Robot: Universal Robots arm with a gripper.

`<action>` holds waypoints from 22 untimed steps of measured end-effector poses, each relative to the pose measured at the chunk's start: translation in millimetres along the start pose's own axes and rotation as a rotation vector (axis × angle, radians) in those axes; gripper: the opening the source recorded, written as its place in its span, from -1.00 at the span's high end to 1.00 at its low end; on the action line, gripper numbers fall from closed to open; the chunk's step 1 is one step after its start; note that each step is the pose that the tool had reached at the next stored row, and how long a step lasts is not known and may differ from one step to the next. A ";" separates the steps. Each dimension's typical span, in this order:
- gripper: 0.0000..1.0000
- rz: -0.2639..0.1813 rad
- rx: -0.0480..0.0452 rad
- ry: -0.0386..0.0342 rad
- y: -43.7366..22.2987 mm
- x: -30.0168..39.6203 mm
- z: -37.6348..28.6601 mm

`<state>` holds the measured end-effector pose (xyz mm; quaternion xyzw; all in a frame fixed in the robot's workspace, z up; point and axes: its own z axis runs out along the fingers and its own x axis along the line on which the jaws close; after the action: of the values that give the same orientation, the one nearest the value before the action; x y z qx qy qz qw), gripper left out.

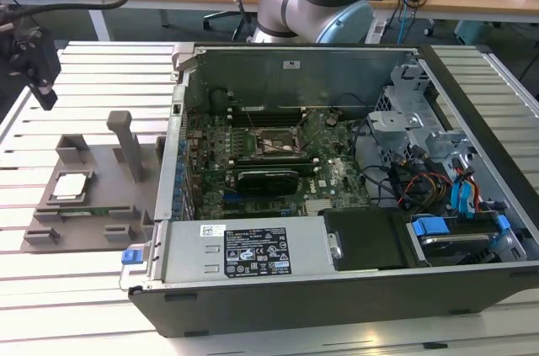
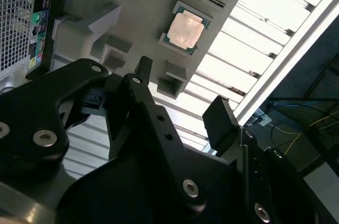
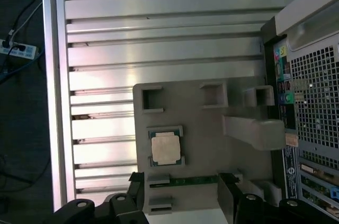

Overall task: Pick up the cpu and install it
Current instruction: 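Pick up the cpu and move it towards the insertion slot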

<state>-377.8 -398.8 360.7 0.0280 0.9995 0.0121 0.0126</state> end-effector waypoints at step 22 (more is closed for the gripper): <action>-0.32 -0.073 0.0242 0.0000 0.0 1.0 40.2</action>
<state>-377.8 -397.8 320.5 -0.0081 0.9999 -0.0004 0.0127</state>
